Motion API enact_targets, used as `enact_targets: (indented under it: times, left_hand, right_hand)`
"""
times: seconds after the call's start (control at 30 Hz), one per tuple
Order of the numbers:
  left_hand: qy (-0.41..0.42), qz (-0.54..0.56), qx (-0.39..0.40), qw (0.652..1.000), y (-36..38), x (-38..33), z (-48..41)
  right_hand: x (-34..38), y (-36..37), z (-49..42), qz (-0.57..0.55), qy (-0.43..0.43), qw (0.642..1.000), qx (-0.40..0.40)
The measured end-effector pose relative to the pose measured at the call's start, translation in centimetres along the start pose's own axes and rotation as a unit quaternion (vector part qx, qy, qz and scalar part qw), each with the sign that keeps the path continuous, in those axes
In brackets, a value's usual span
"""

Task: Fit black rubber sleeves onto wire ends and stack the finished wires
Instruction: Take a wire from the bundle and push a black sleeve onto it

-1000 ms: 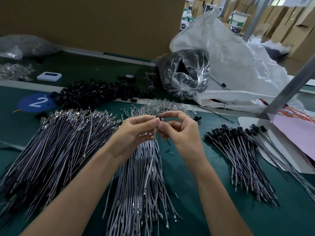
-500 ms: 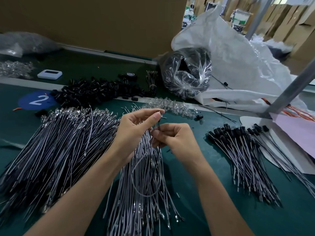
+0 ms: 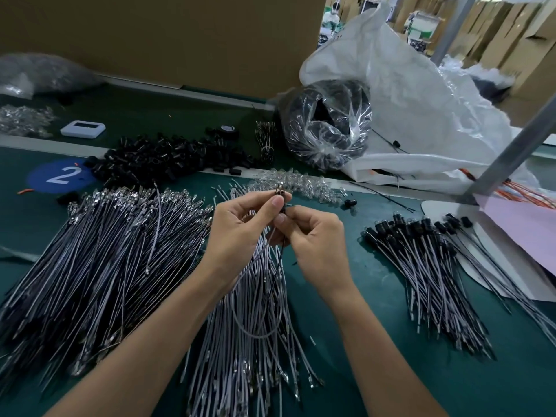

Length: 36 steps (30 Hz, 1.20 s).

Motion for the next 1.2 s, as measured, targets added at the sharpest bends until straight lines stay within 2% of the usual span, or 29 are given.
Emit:
enact_targets:
  times: [0.2,0.33,0.47,0.63,0.87,1.2]
  left_hand:
    - [0.041,-0.032,-0.025,0.998,-1.1,-1.1,-0.3]
    - [0.031,-0.006,-0.050,0.998,-1.4,-1.2,-0.3]
    - [0.025,0.040,-0.052,0.998,-1.5,-1.3,-0.3]
    - [0.014,0.044,-0.044,0.998,-1.6,-1.2,-0.2]
    - [-0.003,0.045,-0.027,0.999,-1.3,-1.0,-0.2]
    - [-0.004,0.055,-0.025,0.998,-1.2,-1.1,-0.2]
  right_hand:
    - [0.1,0.2,0.0,0.041,-0.007,0.999,0.003]
    - [0.2,0.4,0.0,0.041,-0.013,0.999,0.008]
    - [0.2,0.3,0.1,0.021,-0.013,1.000,0.003]
    - [-0.1,-0.1,0.1,-0.013,0.007,1.000,-0.019]
    - [0.1,0.3,0.1,0.012,-0.012,1.000,0.003]
    - [0.5,0.3,0.4,0.049,-0.057,0.997,-0.016]
Point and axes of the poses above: each hand's wrist, its own z-axis away from the middle knuckle, its own y-axis out of the palm, x = y × z, the point moved 7 cm from there along -z, towards the middle knuckle, and after that the axes turned 10 degrees about y, right-handed, at the moved point
